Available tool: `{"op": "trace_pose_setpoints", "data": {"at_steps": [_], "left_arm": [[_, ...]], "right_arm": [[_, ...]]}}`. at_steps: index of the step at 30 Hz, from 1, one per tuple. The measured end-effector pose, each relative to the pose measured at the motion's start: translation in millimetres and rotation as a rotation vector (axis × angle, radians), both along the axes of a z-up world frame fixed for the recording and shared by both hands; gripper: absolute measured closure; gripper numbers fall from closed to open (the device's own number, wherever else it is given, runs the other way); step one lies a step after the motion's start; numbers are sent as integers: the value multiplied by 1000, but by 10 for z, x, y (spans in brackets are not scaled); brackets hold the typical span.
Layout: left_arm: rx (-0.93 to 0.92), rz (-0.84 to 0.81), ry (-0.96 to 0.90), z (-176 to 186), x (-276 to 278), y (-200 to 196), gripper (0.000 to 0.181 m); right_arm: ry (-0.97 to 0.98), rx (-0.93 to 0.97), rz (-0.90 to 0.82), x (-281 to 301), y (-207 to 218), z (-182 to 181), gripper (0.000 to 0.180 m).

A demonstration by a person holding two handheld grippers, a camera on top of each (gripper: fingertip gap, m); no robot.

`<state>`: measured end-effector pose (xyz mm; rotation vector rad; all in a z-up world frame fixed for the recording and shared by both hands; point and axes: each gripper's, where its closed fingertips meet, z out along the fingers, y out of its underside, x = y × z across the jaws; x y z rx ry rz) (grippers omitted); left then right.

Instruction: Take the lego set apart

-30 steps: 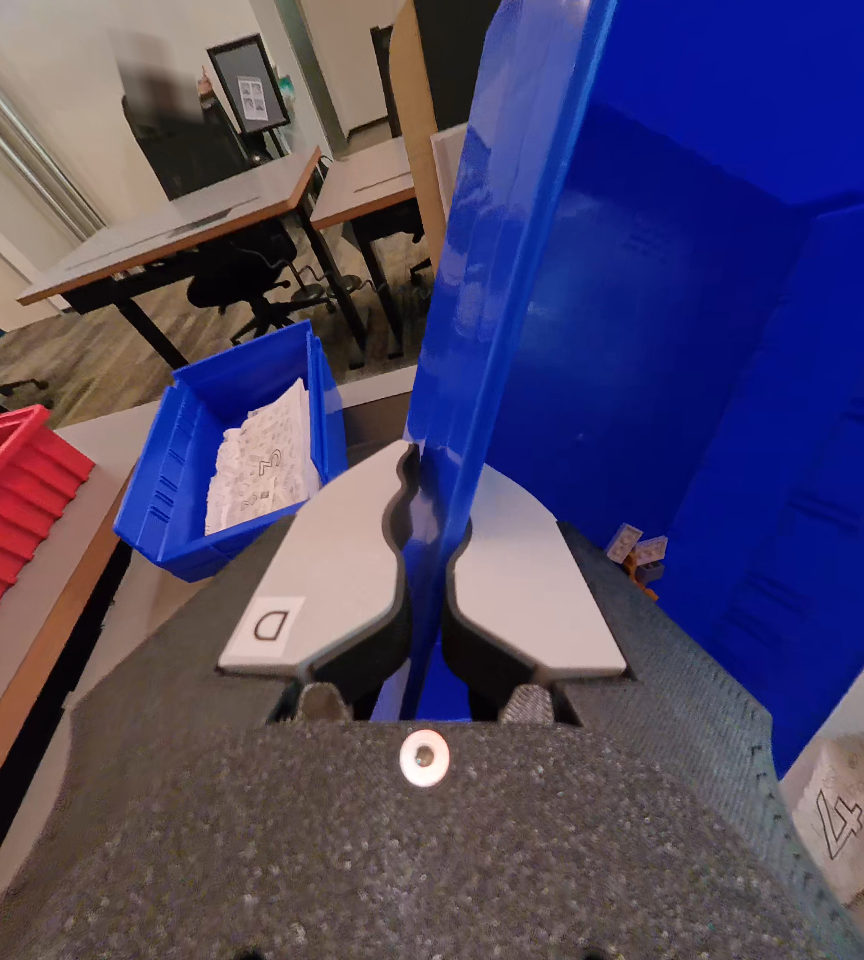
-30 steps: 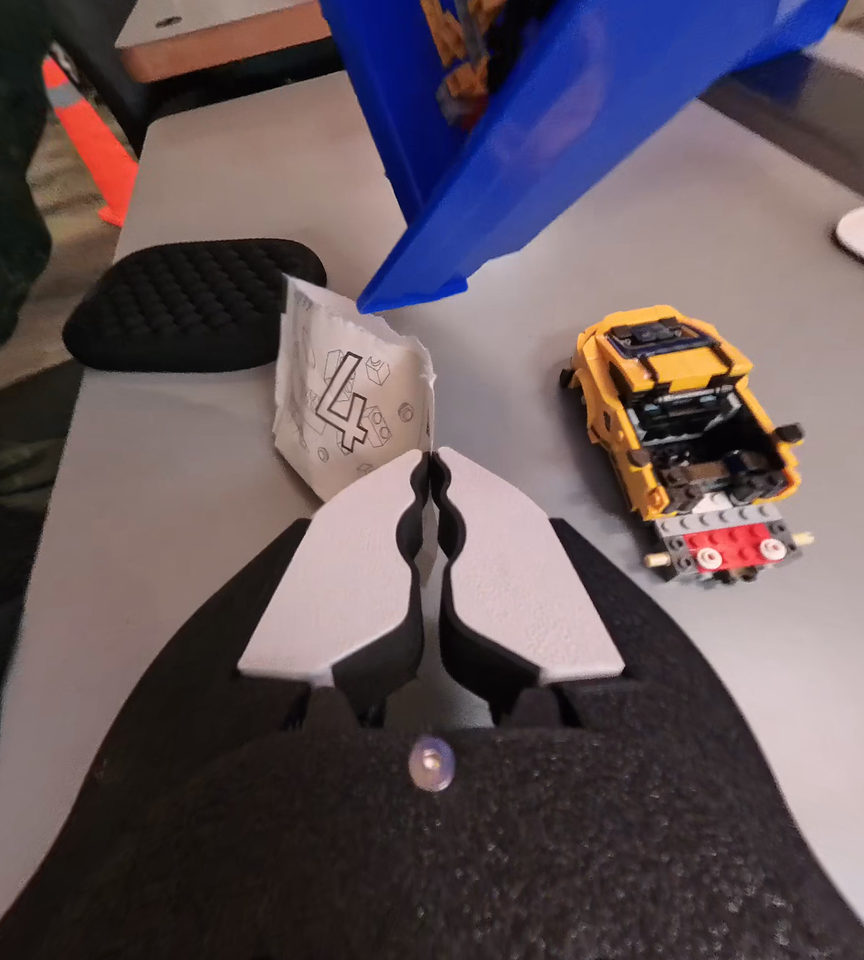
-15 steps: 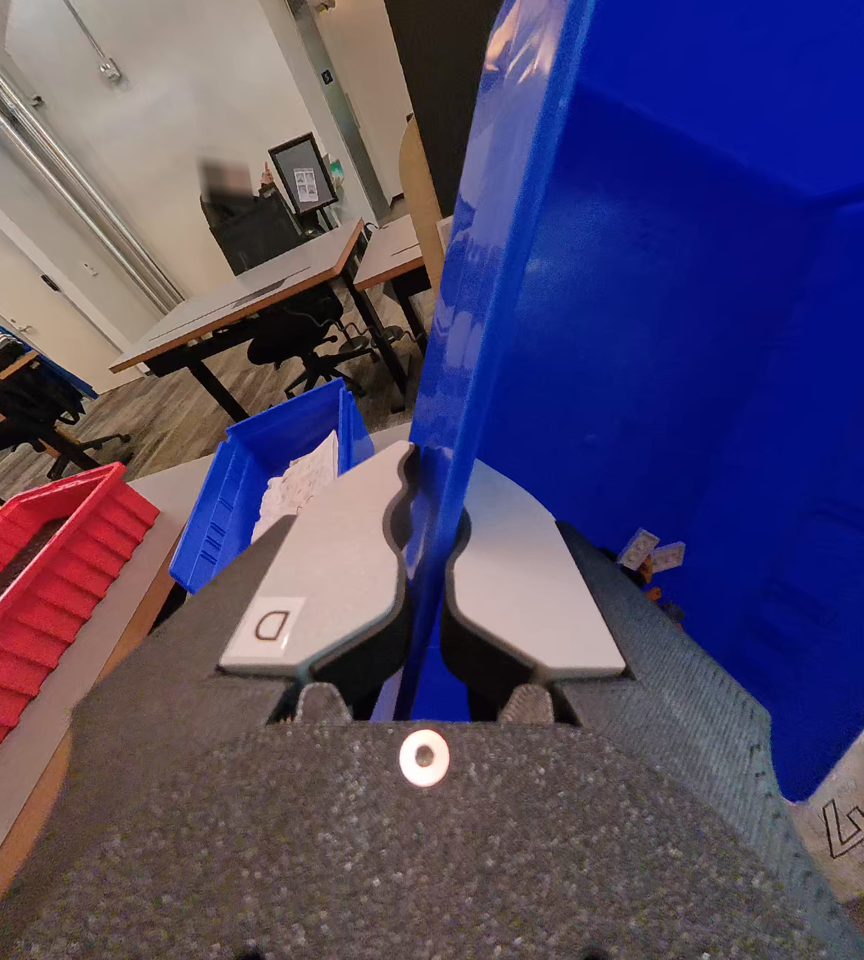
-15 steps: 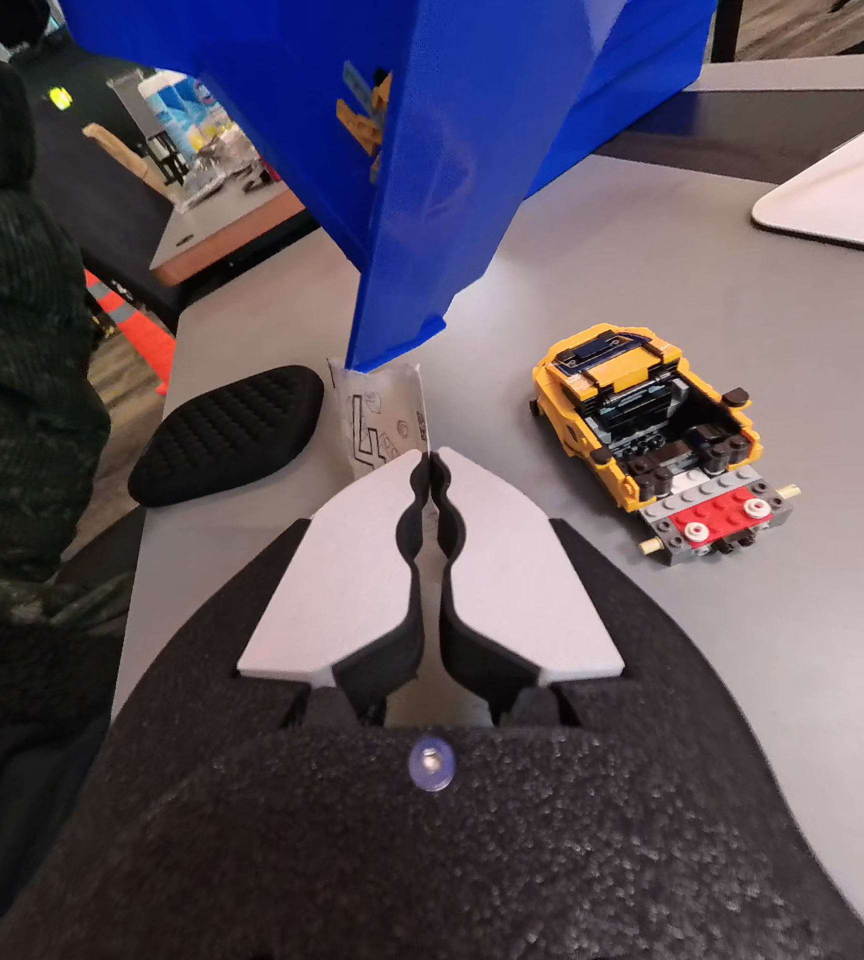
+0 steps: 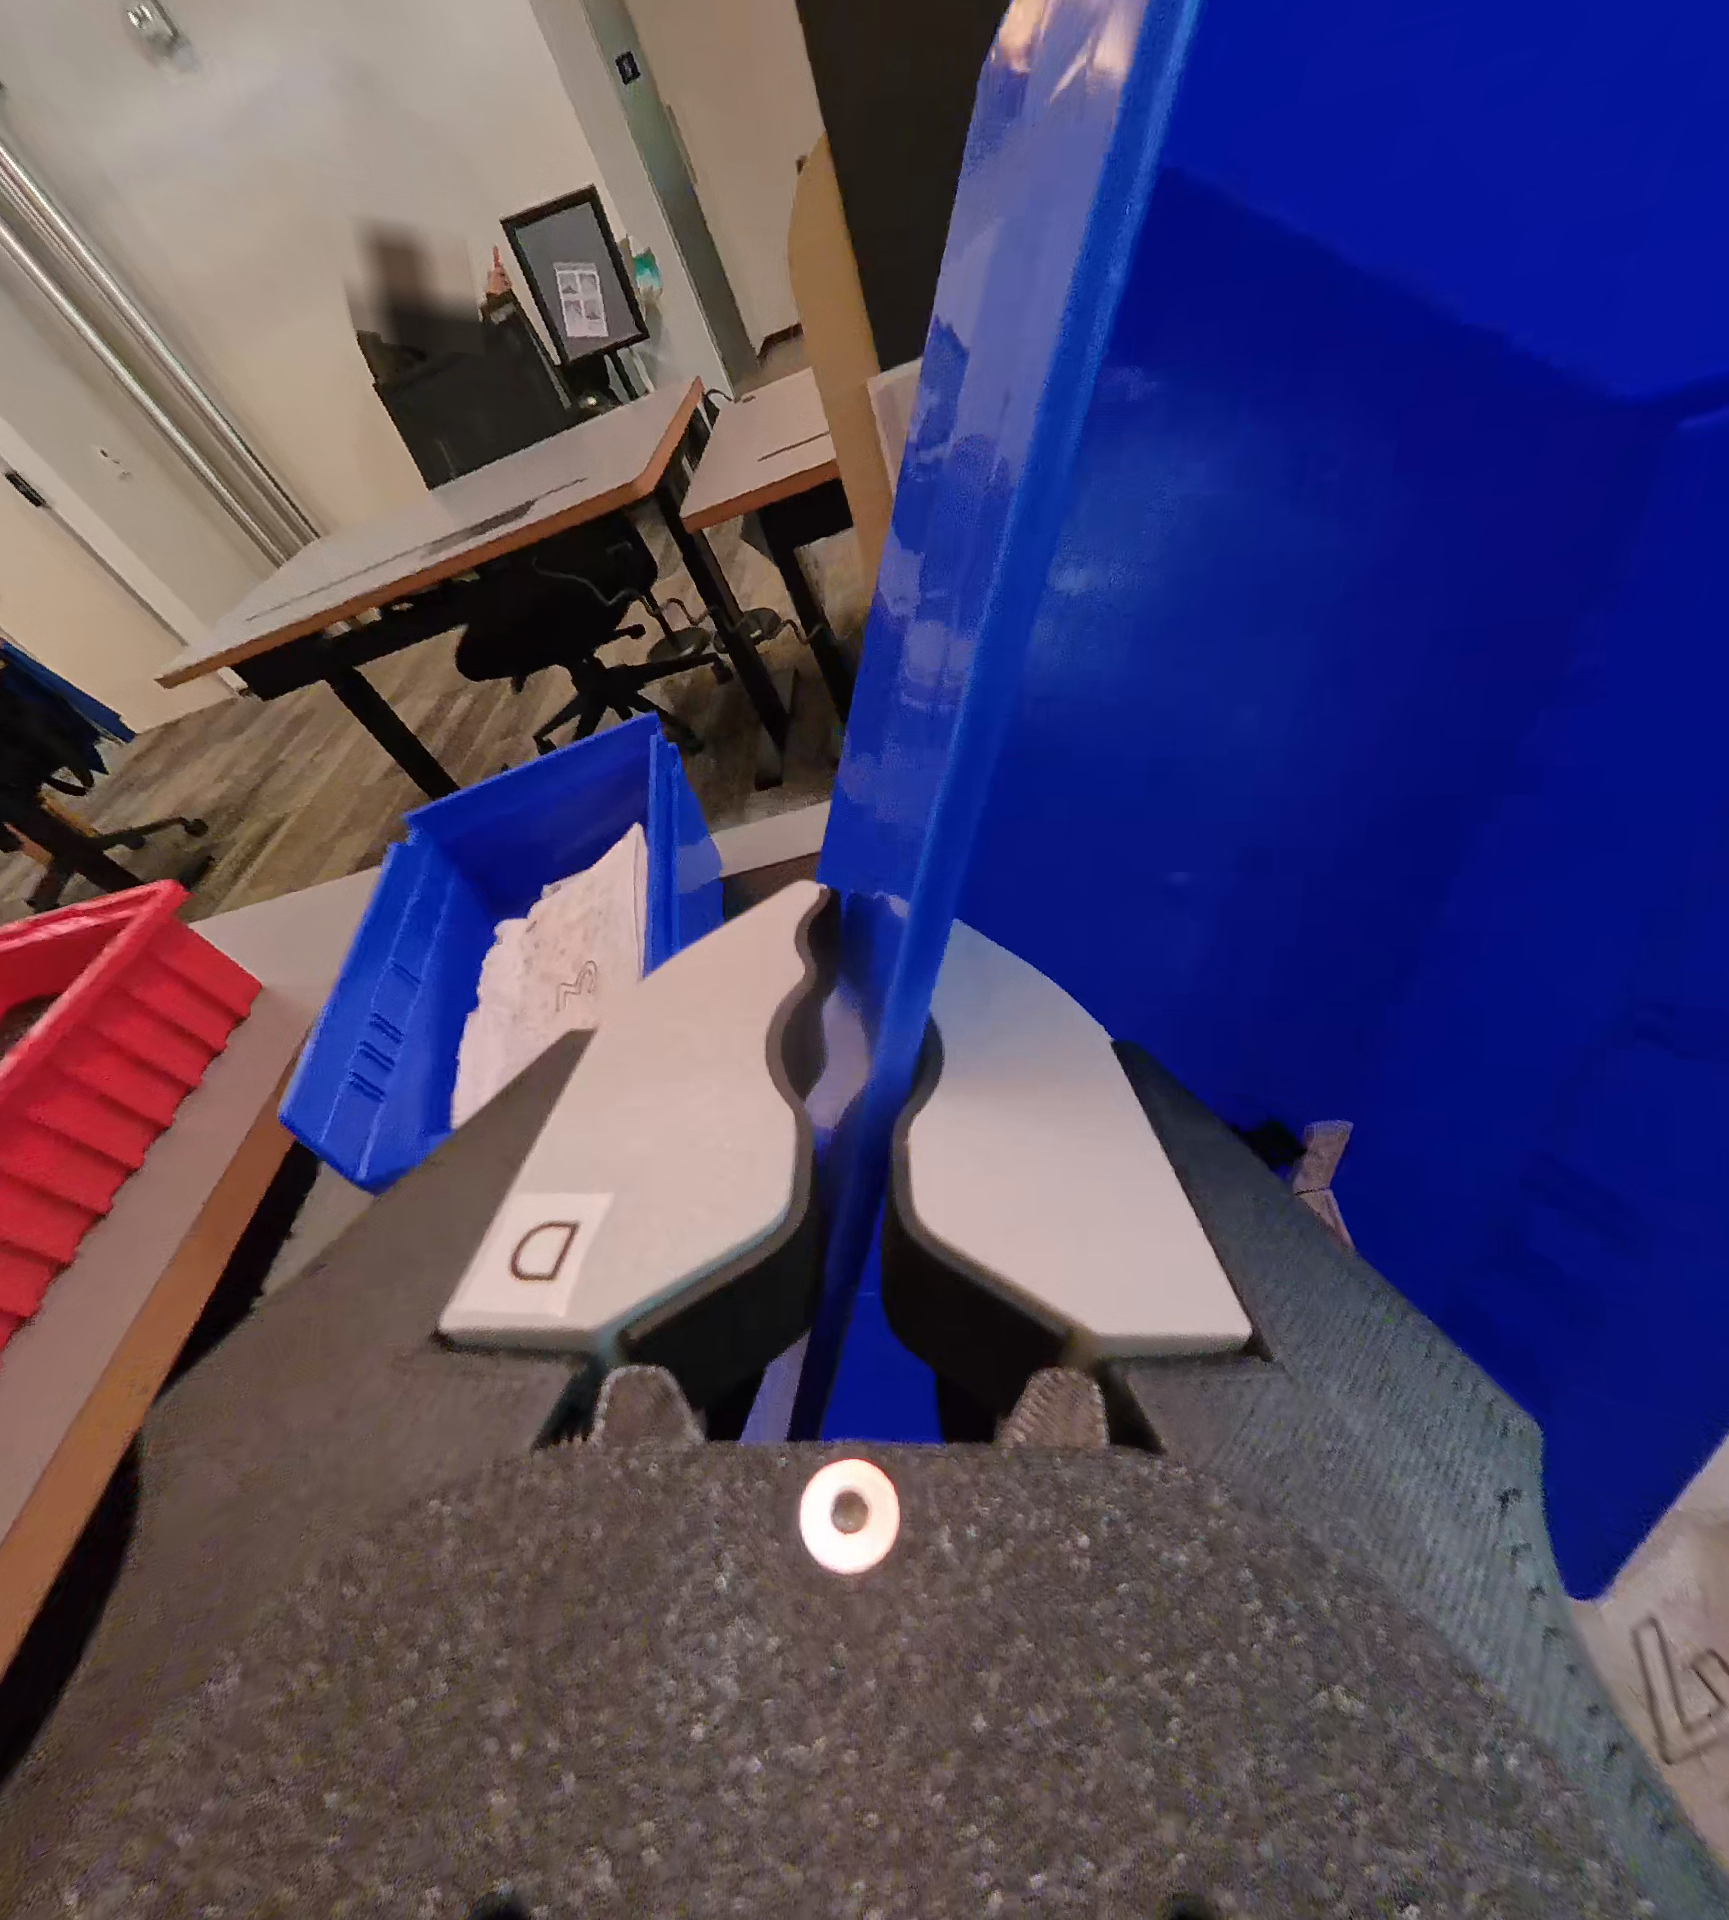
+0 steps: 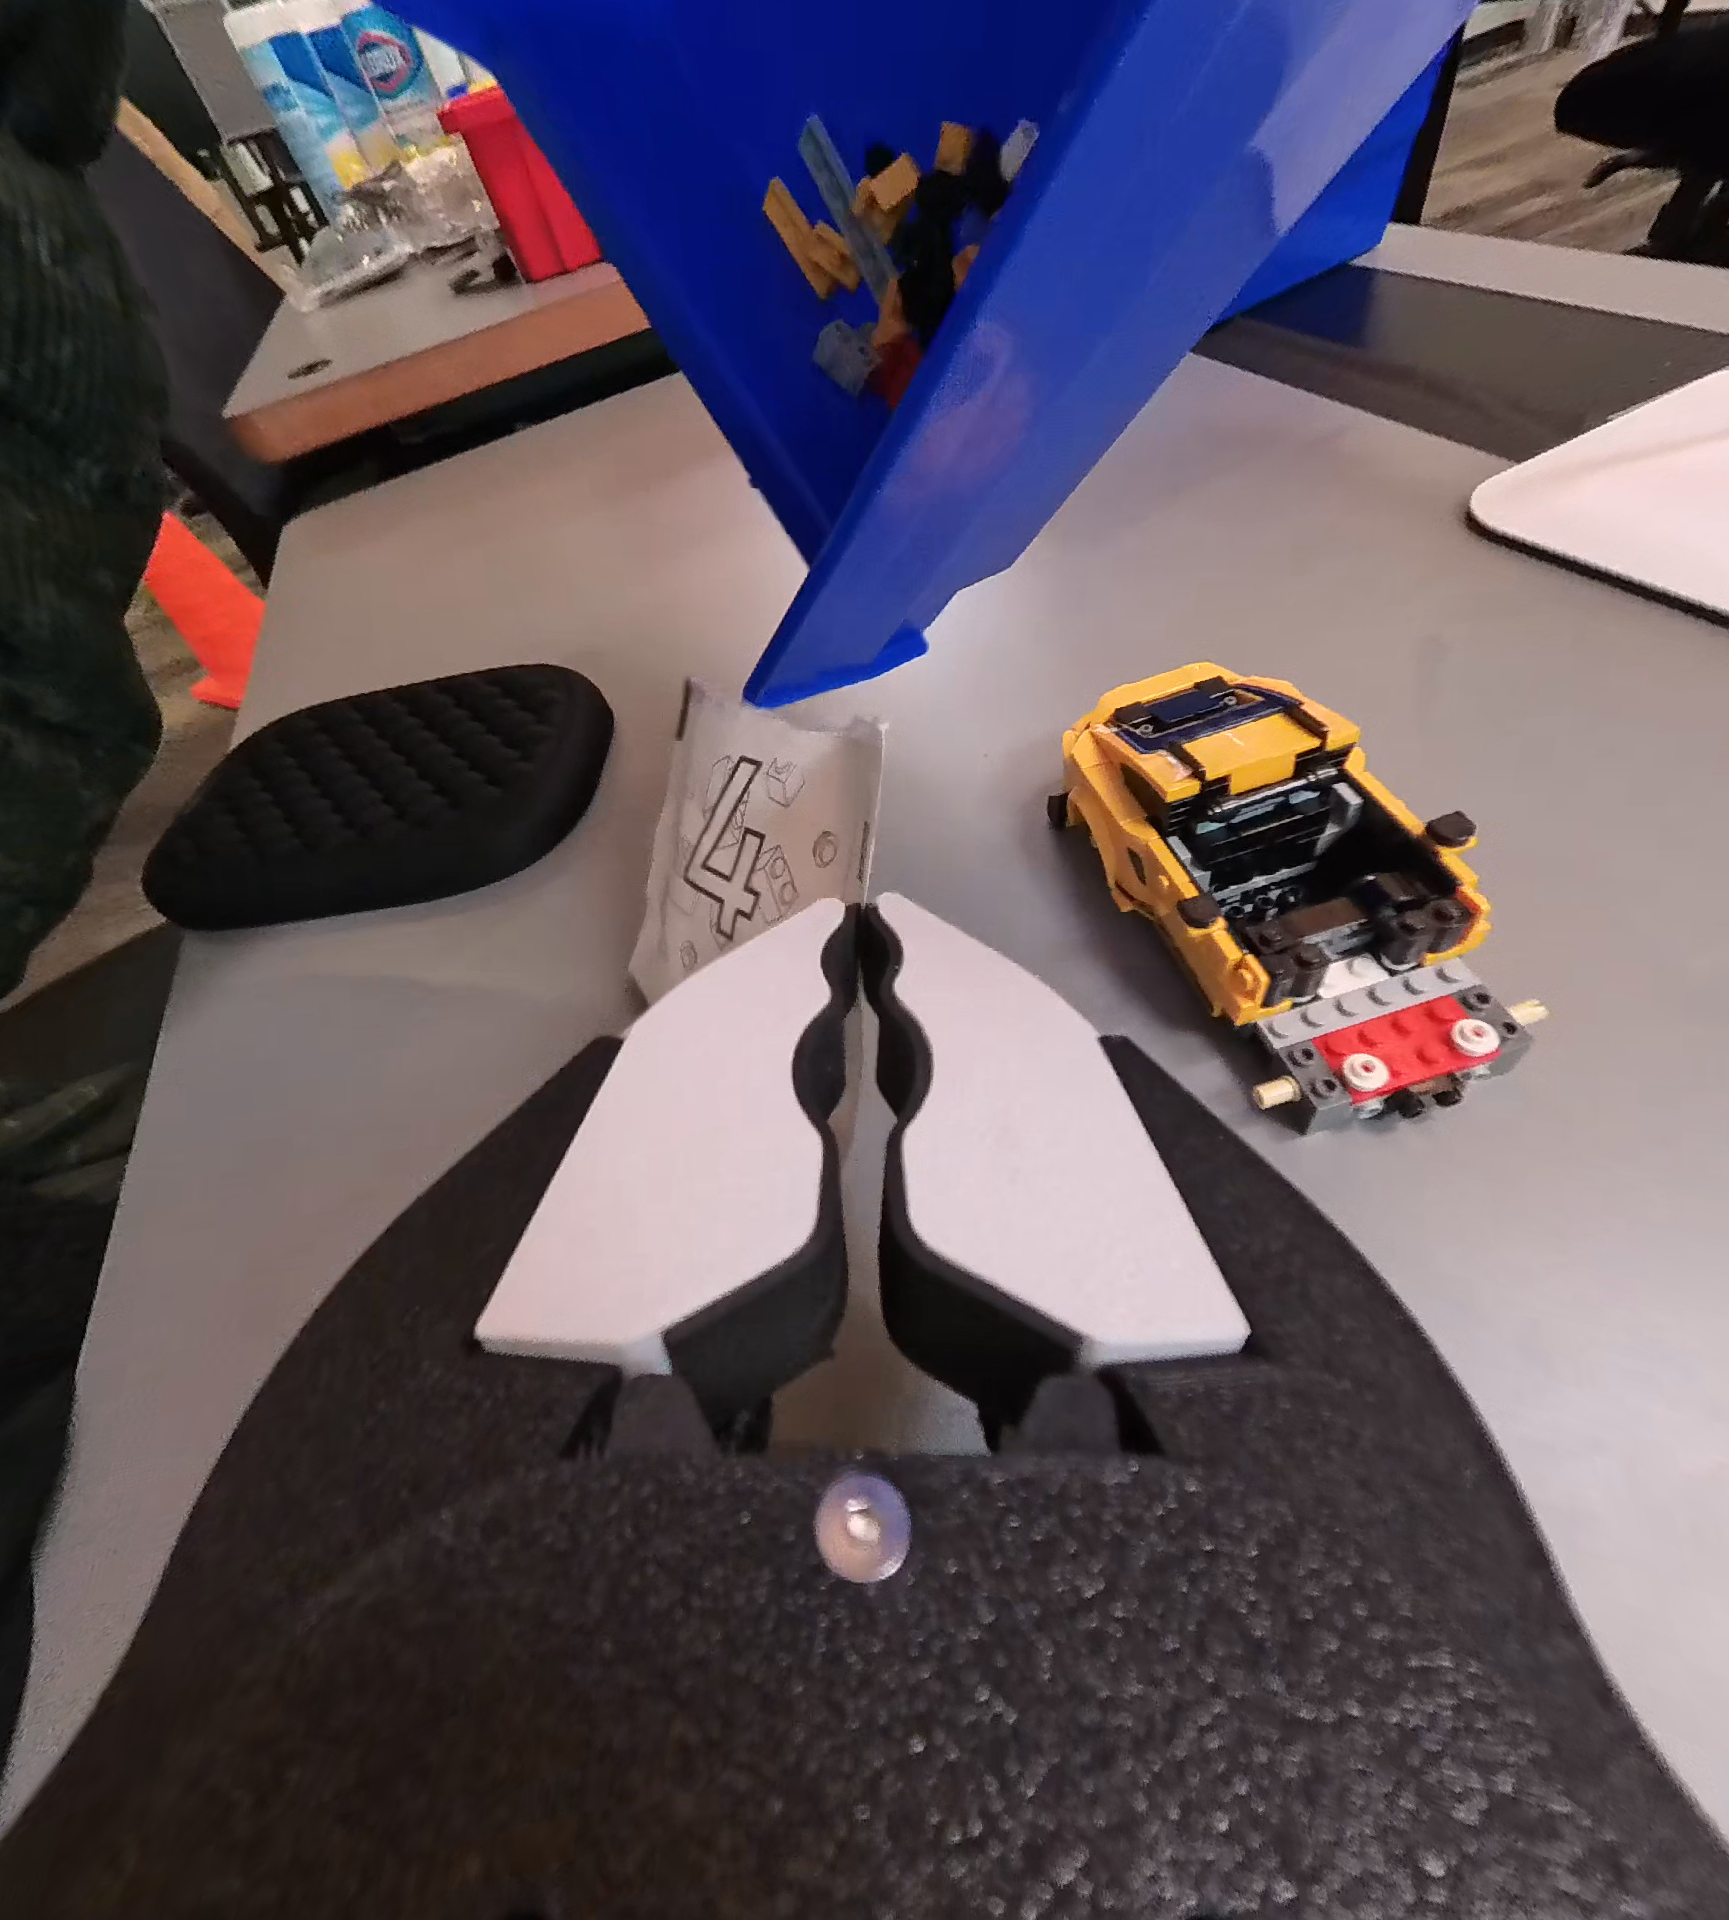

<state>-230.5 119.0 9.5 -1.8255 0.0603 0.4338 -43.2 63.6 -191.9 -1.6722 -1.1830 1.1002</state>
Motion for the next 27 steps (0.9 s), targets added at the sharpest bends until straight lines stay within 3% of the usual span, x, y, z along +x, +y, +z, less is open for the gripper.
{"op": "trace_pose_setpoints", "data": {"at_steps": [1, 13, 27], "left_arm": [[-7, -9, -27, -15, -20, 4, 173], [-62, 12, -68, -123, -235, 41, 174], [5, -23, -45, -75, 45, 74, 173]], "right_arm": [[-5, -2, 8, -4, -14, -11, 180], [26, 20, 12, -24, -23, 25, 180], [139, 33, -94, 6, 140, 179, 180]]}}
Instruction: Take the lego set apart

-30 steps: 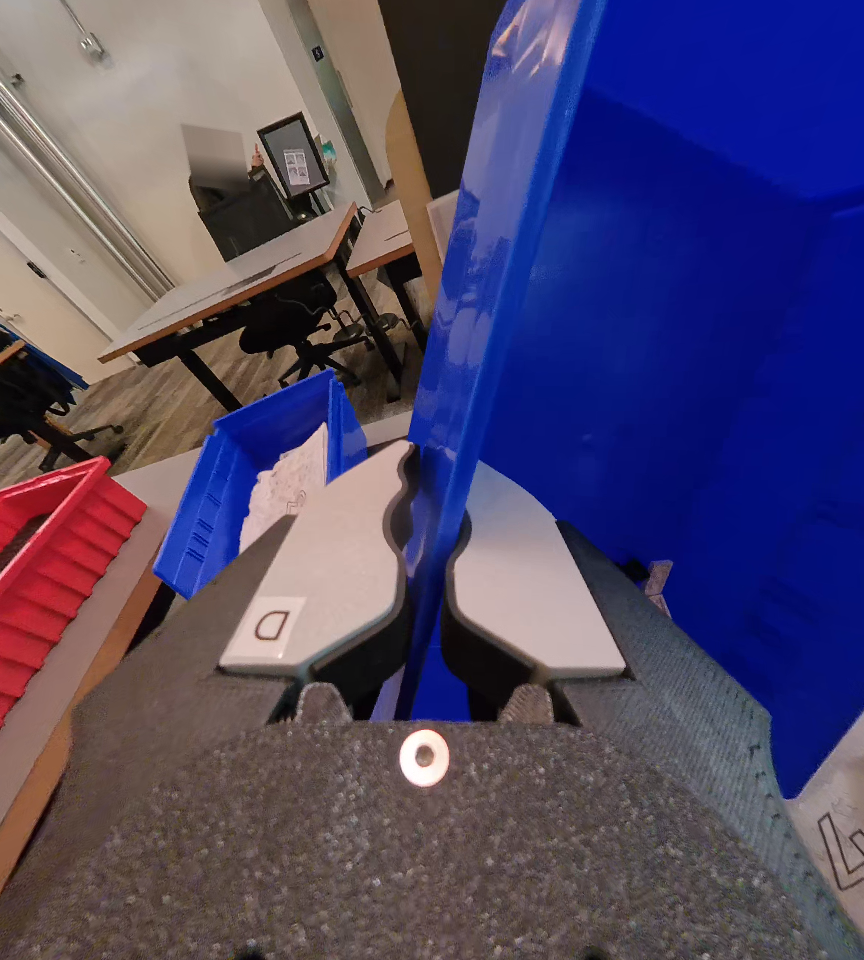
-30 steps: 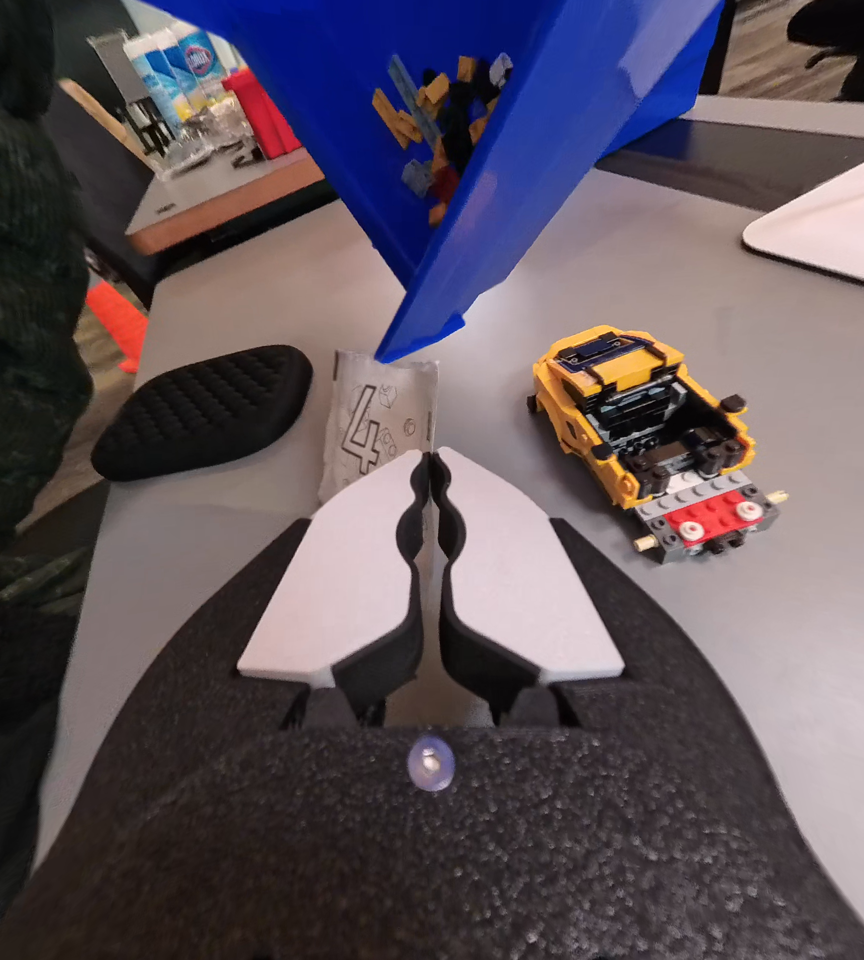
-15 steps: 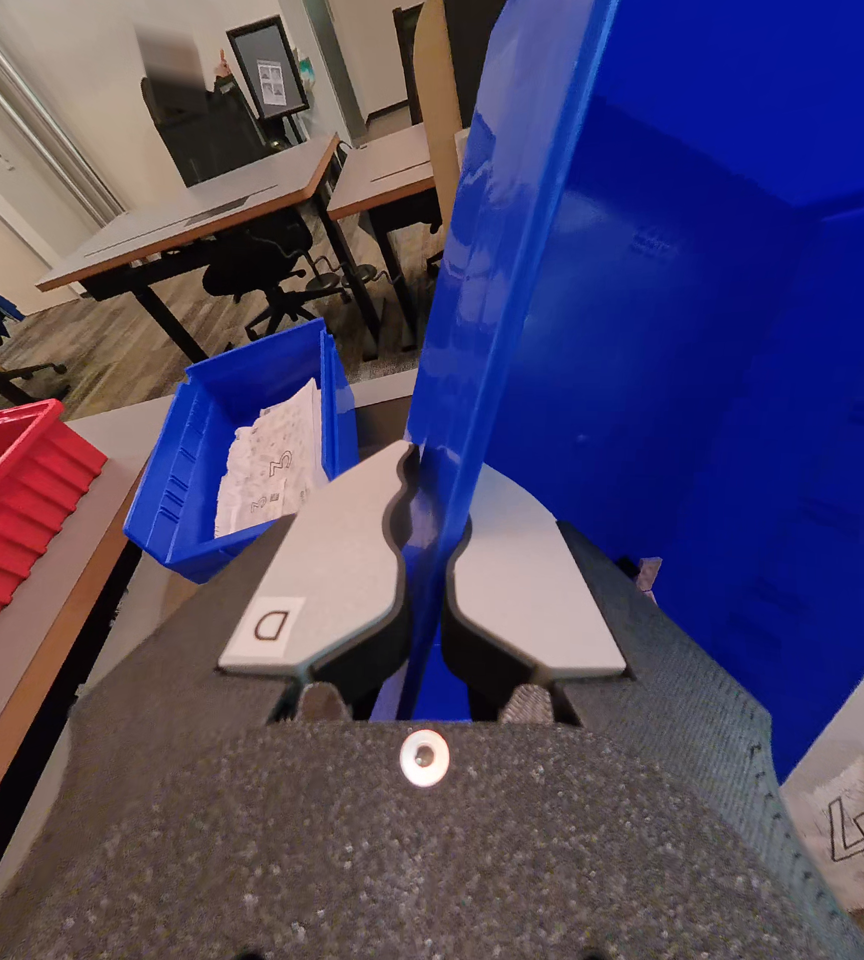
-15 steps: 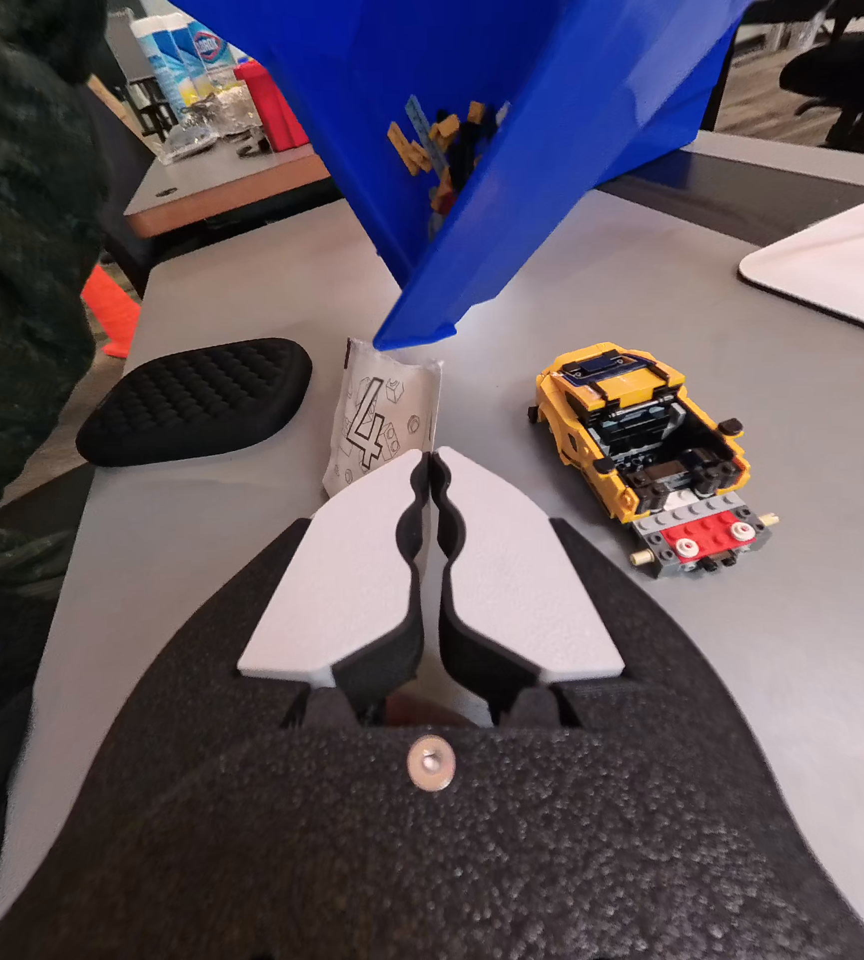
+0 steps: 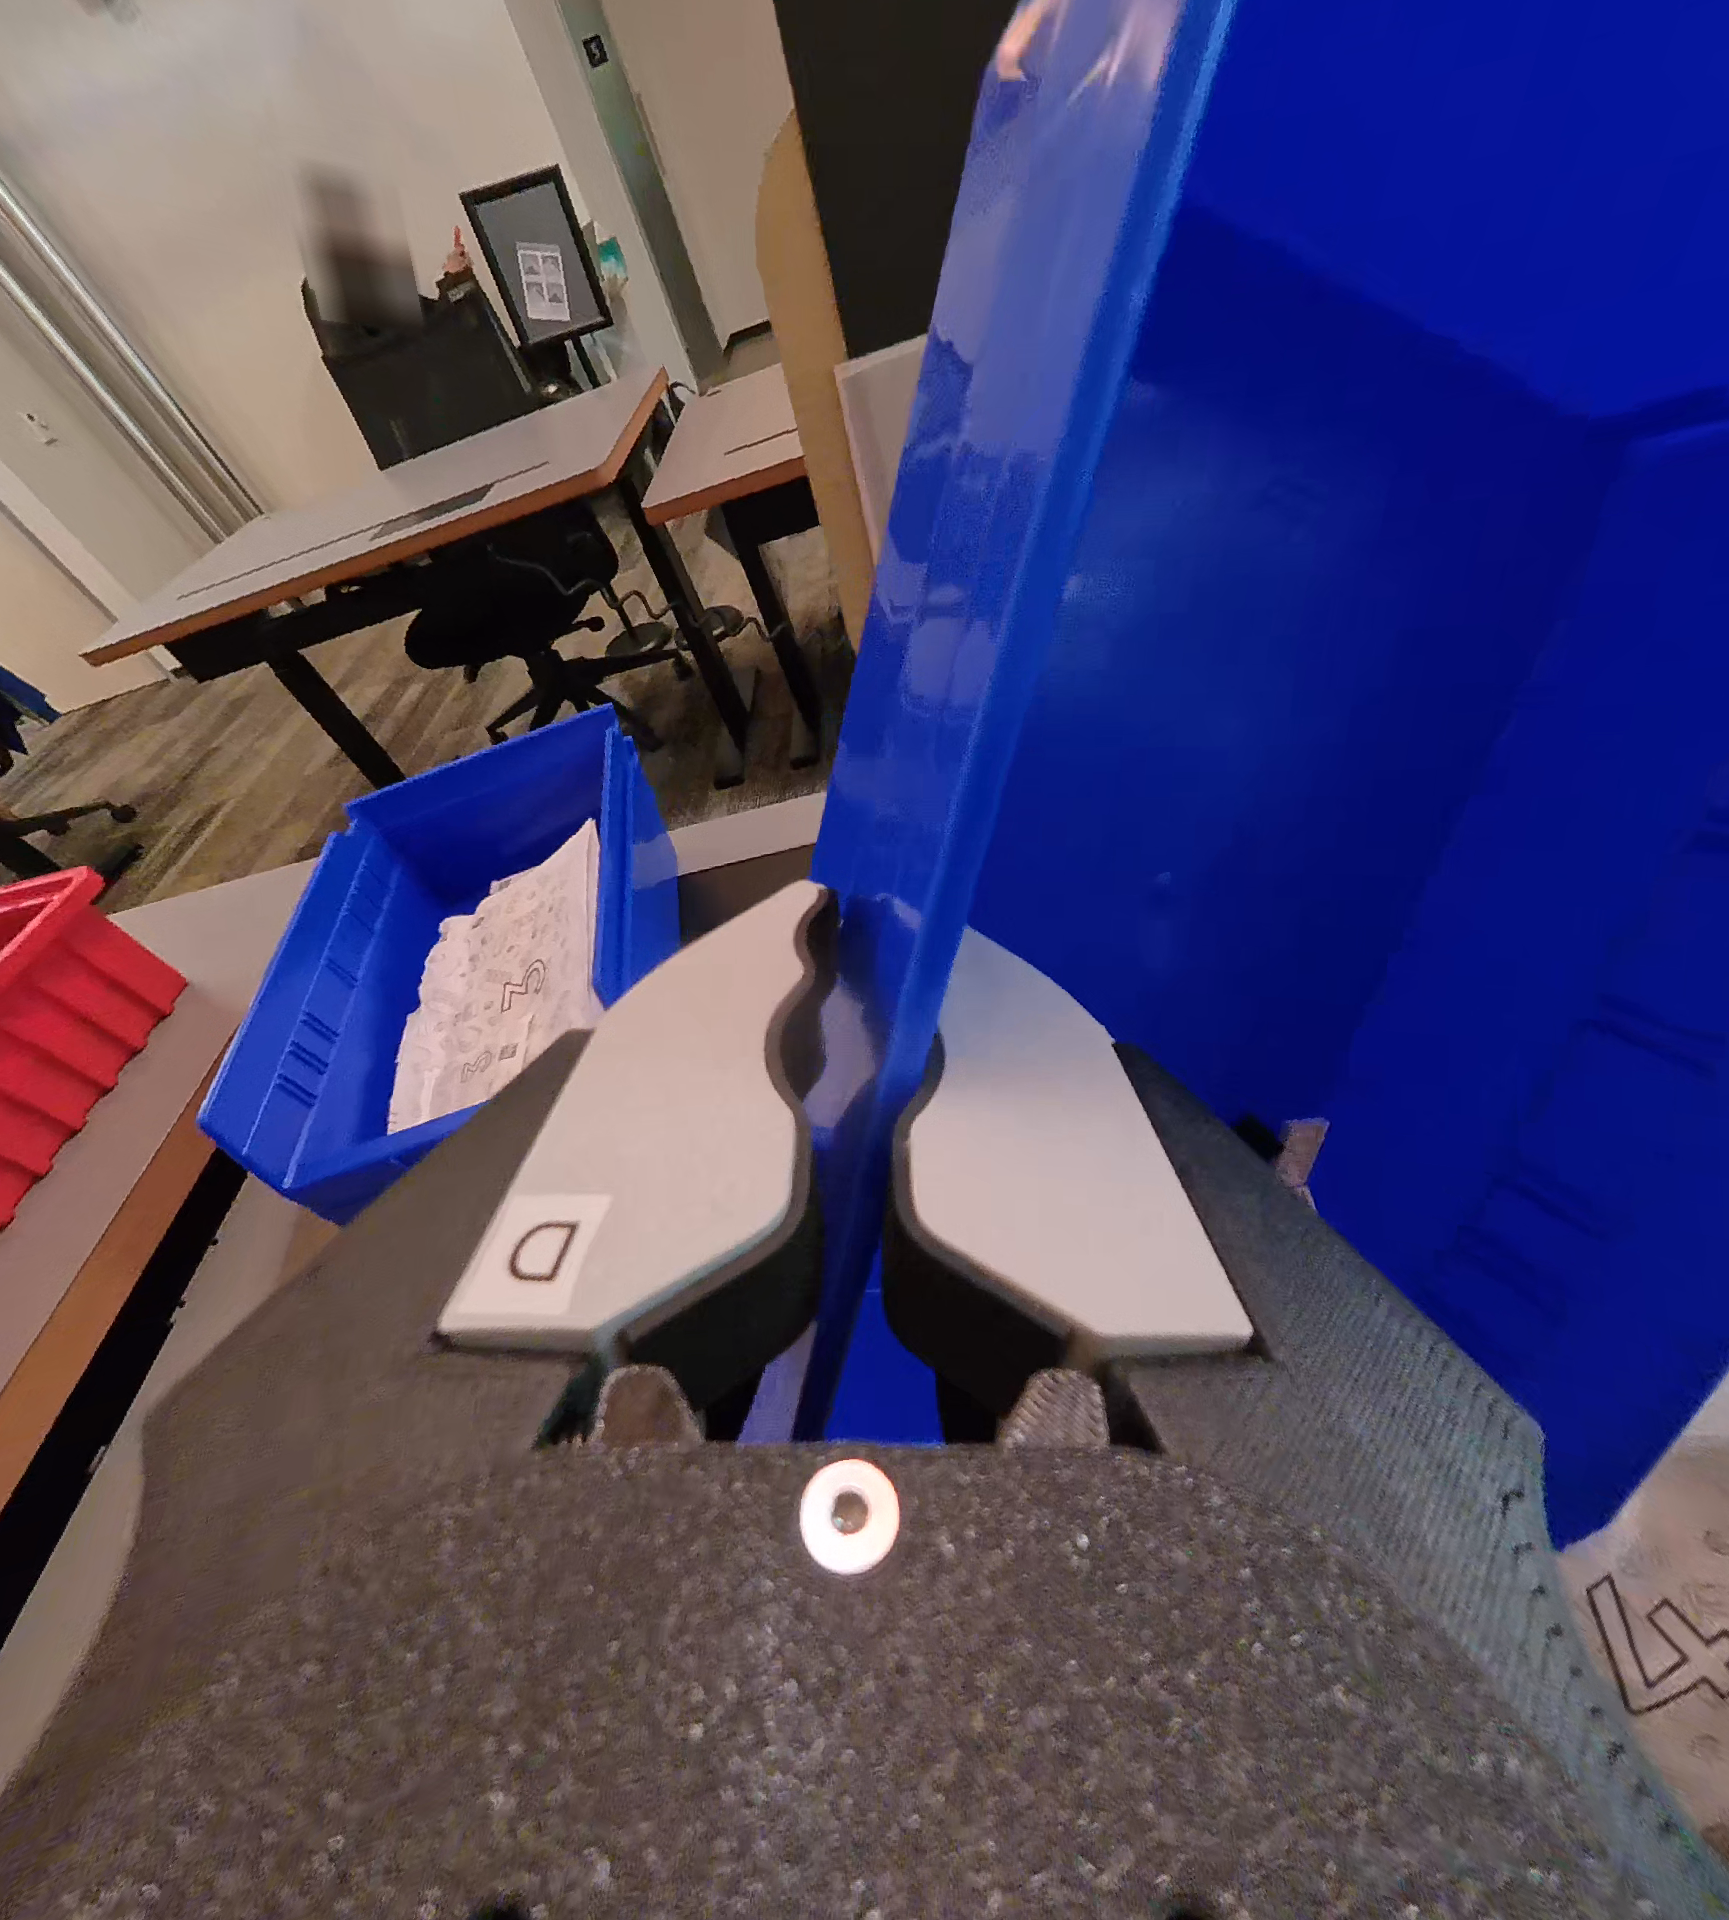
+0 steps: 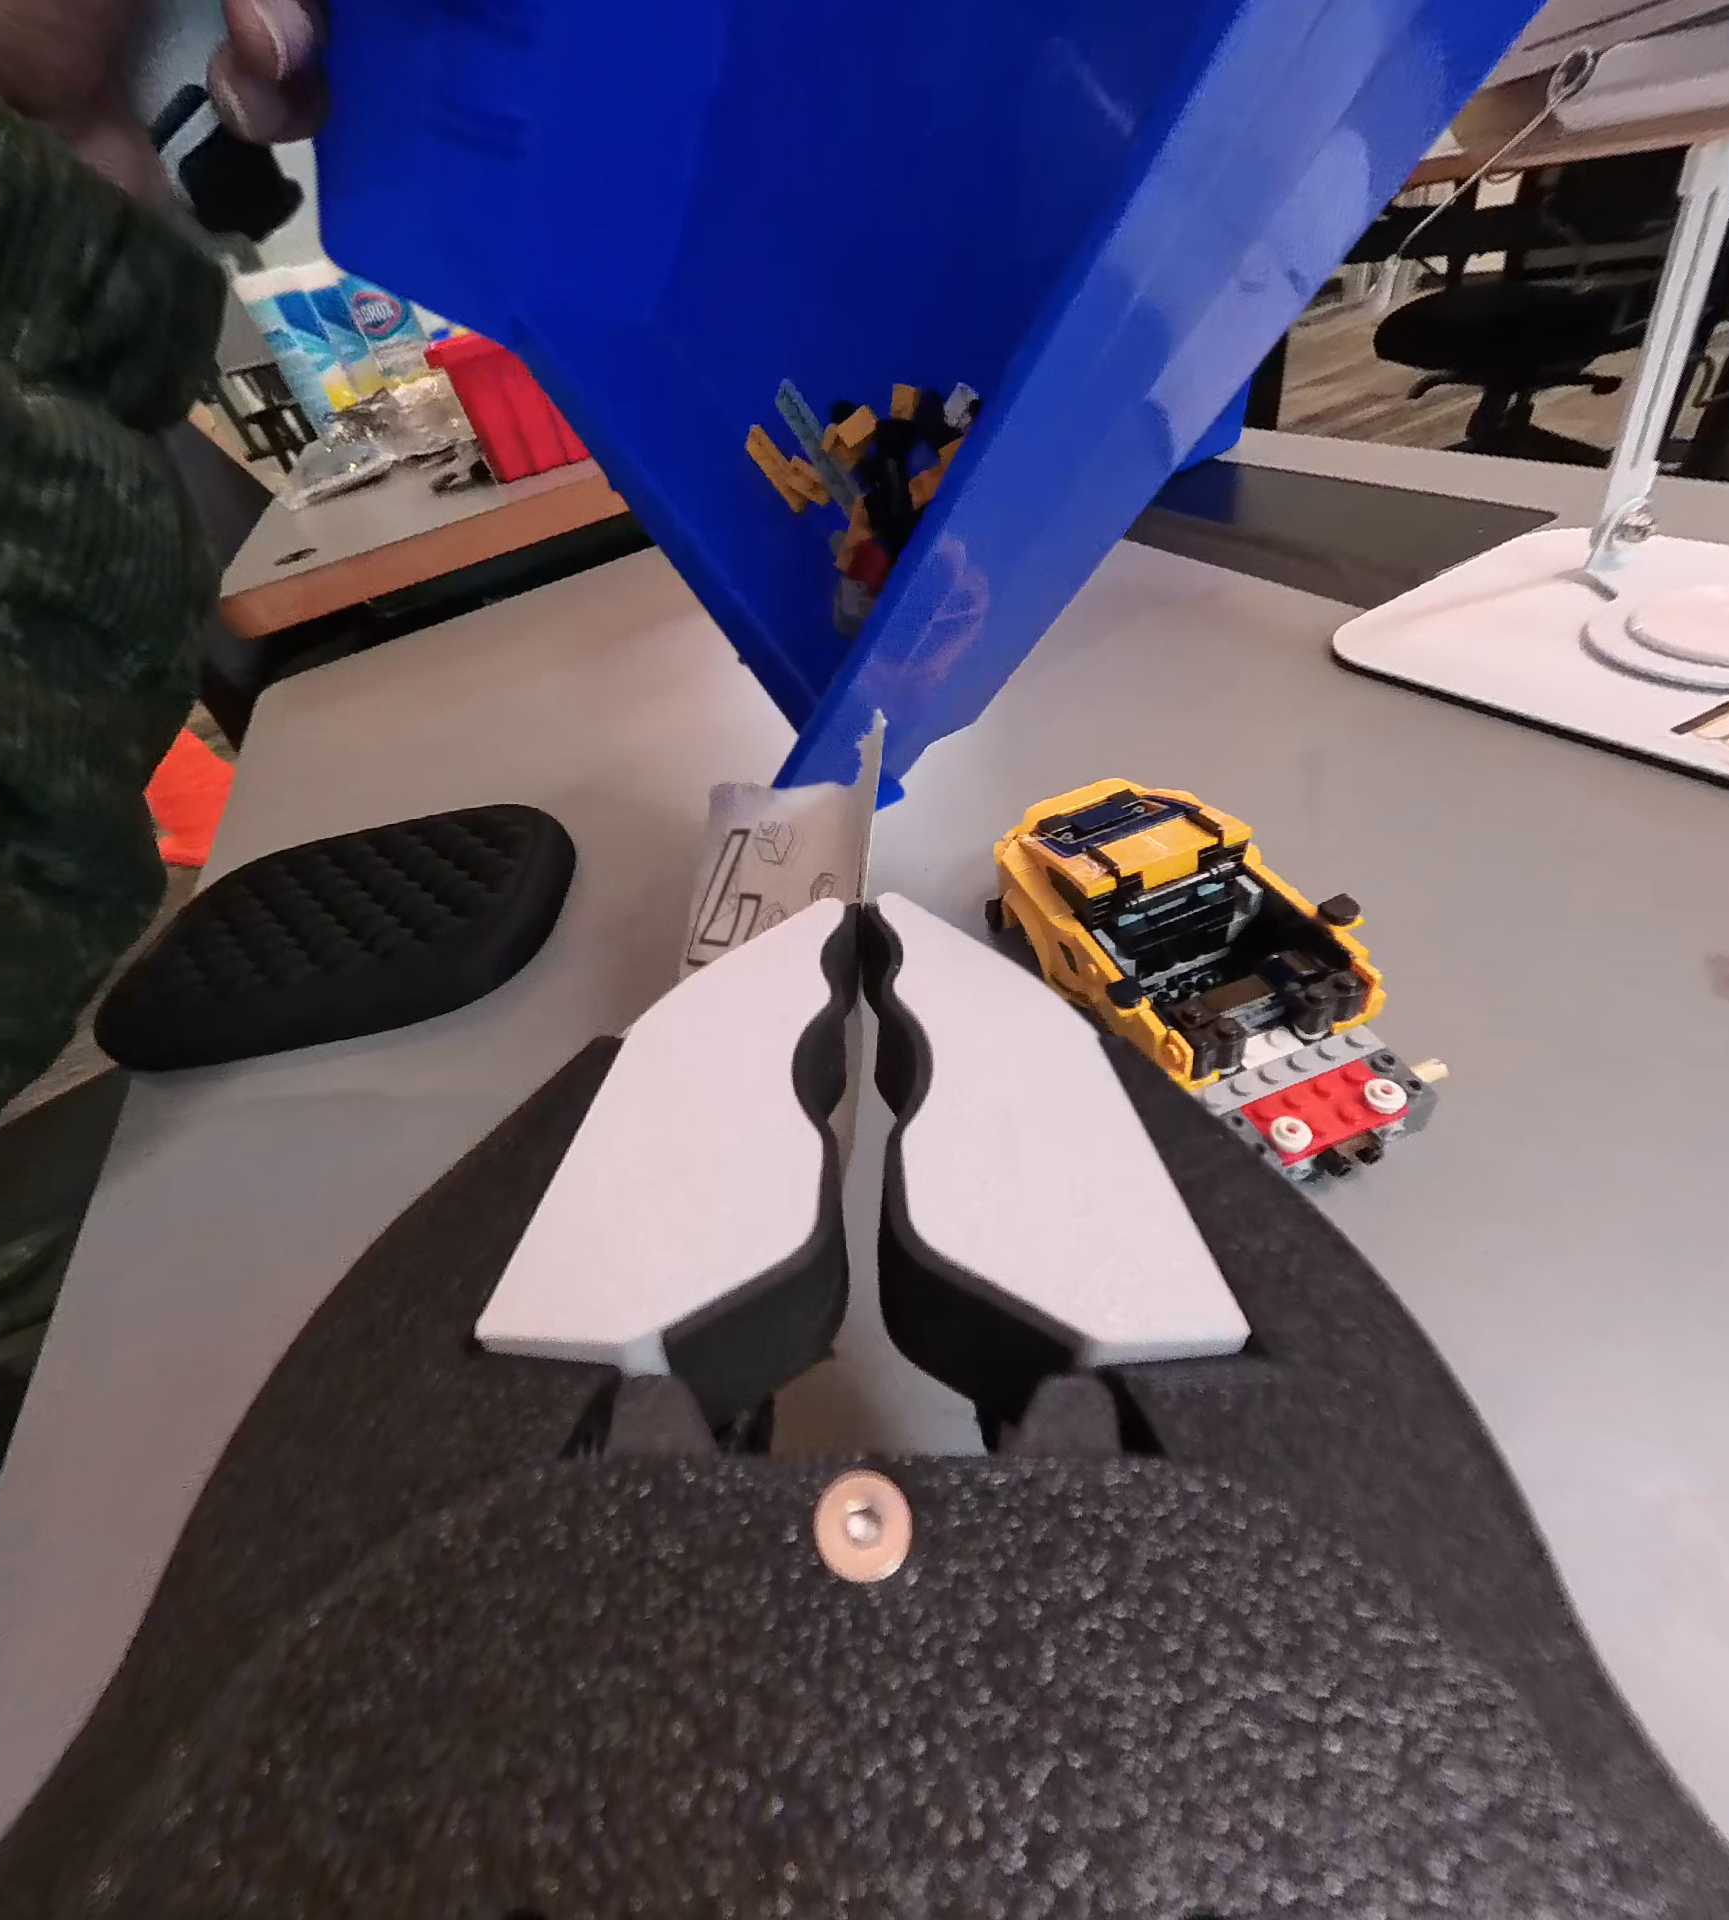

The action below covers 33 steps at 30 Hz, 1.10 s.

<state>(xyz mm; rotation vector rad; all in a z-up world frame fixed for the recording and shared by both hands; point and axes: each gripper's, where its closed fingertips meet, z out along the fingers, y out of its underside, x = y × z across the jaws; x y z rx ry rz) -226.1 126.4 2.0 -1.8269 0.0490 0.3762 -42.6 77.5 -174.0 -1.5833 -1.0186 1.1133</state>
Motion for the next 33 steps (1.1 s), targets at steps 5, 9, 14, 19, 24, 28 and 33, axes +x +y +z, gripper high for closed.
{"op": "trace_pose_setpoints", "data": {"at_steps": [5, 9, 14, 19, 24, 28, 33], "left_arm": [[14, -12, 20, 29, 73, 25, 174], [34, -18, 24, 23, 112, -4, 174], [46, -32, 14, -25, 168, -66, 174], [31, -37, 14, -86, 168, -82, 174], [45, -23, 1, -48, 92, -97, 174], [84, -10, -2, 87, 42, -111, 174], [115, -6, 1, 212, 1, -110, 174]], "right_arm": [[-38, 87, -10, 4, 10, -26, 180], [-113, 191, 0, 17, 2, -101, 180], [-204, 293, 30, 35, -38, -191, 180], [-223, 255, 78, 36, -88, -245, 180], [-120, 181, 71, 51, -52, -128, 180], [7, 82, 31, 70, 12, 10, 180], [11, 146, 23, 76, -1, 49, 180]]}}
